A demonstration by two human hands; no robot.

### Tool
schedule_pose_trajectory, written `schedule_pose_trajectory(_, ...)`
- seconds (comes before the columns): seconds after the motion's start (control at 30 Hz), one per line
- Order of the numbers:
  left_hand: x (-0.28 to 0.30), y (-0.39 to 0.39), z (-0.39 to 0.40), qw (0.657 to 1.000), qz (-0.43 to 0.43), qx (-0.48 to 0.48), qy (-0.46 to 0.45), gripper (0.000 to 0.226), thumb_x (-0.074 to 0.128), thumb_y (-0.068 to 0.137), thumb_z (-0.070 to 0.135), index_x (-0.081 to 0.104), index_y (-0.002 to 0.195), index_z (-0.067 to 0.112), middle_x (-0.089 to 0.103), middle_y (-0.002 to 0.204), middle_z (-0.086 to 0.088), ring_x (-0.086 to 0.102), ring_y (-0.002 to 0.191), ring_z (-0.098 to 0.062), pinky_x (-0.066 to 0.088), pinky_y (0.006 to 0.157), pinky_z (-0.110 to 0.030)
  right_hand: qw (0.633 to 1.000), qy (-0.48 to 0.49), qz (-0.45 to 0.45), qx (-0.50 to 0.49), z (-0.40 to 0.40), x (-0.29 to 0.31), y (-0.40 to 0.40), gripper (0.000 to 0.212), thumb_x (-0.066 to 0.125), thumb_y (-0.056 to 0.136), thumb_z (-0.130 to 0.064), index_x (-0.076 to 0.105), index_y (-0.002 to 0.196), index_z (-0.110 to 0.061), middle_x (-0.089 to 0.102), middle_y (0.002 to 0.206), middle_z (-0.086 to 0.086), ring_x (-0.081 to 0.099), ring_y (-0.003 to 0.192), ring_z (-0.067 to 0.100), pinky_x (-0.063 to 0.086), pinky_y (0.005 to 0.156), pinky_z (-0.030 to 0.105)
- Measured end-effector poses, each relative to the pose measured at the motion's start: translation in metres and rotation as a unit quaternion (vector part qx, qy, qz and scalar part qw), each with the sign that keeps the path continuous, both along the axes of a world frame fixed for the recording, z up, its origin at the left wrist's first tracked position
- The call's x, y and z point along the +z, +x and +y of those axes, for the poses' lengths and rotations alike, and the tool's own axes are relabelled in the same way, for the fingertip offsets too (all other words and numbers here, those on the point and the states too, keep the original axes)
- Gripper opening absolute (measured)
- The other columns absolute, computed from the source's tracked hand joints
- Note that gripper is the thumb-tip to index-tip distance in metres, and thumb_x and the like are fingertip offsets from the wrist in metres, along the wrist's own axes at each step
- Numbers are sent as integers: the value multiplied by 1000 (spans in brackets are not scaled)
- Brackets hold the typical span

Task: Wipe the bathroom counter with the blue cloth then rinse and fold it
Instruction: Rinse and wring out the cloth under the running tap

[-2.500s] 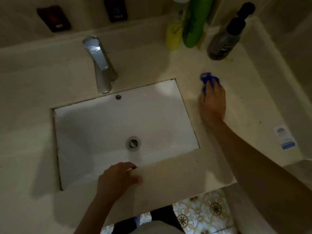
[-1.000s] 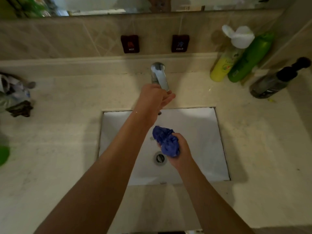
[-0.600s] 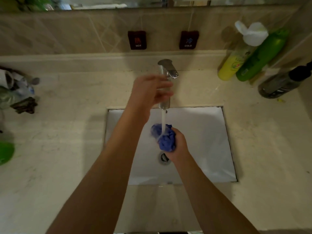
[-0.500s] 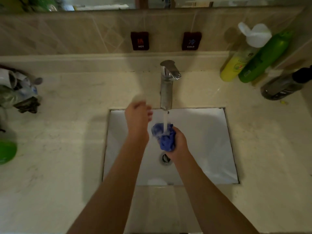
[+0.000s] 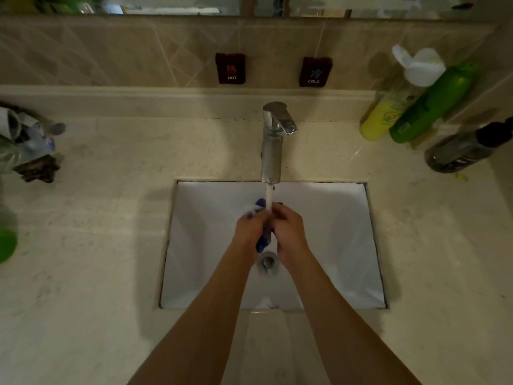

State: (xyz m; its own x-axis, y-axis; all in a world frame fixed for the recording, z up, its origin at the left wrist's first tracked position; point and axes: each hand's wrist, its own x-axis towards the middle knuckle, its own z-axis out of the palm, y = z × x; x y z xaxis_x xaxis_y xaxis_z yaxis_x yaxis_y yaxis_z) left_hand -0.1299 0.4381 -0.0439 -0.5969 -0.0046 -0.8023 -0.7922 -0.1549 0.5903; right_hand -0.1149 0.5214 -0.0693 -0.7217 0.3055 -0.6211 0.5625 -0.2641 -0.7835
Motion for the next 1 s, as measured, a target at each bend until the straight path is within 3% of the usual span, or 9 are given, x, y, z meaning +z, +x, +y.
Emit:
schedule_pose_trajectory(0.07,0,-2,4,997,-9,70,13,29,54,97,29,68,110,7,70,93,-21,67,77,-33,57,64,-37,996,86,-6,31,-1,2,0,26,60,86,-5,73,104,-17,75,99,6,71,85,25,60,75,35)
schedule_pose_trajectory(0.17,-6,-3,11,995,2,96,24,43,54,93,45,71,107,8,74,101,-16,70,97,-33,57,87,-46,998,44,-44,19,-6,4,1,14,62,89,-25,67,102,-26,74,104,6,71,89,22,60,84,43)
schedule_pose_trajectory(0.23,-4,-2,15,997,22,76,16,40,51,94,45,75,98,13,76,95,-11,71,94,-28,56,83,-39,998,-14,-59,14,-10,4,3,7,61,90,-29,67,94,-28,75,91,6,72,81,24,61,80,45)
schedule_pose_trajectory(0.37,2,-5,21,996,75,13,-52,26,51,95,33,72,91,18,76,89,-8,72,84,-26,58,84,-43,989,67,-131,11,-6,-14,5,18,62,87,-30,62,92,-13,72,90,13,70,77,29,61,77,46)
schedule_pose_trajectory(0.53,-5,-11,16,989,92,70,-87,30,41,99,29,64,91,11,69,87,-21,60,58,-33,51,52,-35,986,112,-112,-49,8,-9,6,19,62,91,-24,58,89,-6,64,85,11,63,79,28,54,73,39)
schedule_pose_trajectory(0.67,-4,-9,15,988,44,143,-49,15,48,100,28,60,96,20,65,92,-7,65,83,-26,56,78,-40,985,122,-97,-75,12,-13,12,9,58,93,-12,57,97,-4,65,98,15,65,89,29,57,78,40)
schedule_pose_trajectory(0.8,-1,-4,21,982,38,184,18,19,49,100,19,61,114,14,68,109,-16,67,95,-32,58,82,-47,994,0,-86,-62,-2,-17,13,24,57,92,-24,51,114,-15,65,107,14,68,97,35,58,80,41)
schedule_pose_trajectory(0.9,6,-7,27,975,34,205,76,25,49,99,16,63,115,2,72,91,-17,70,78,-29,61,66,-40,960,-221,-103,-137,-8,-14,10,47,56,93,-53,56,128,-23,67,119,14,66,109,35,52,98,51)
schedule_pose_trajectory(1.0,5,-6,28,983,21,176,50,24,55,96,21,69,97,1,72,80,-17,70,71,-27,60,63,-36,929,-296,-75,-211,-7,-2,1,39,58,97,-42,80,90,-11,72,108,20,68,101,34,50,102,48)
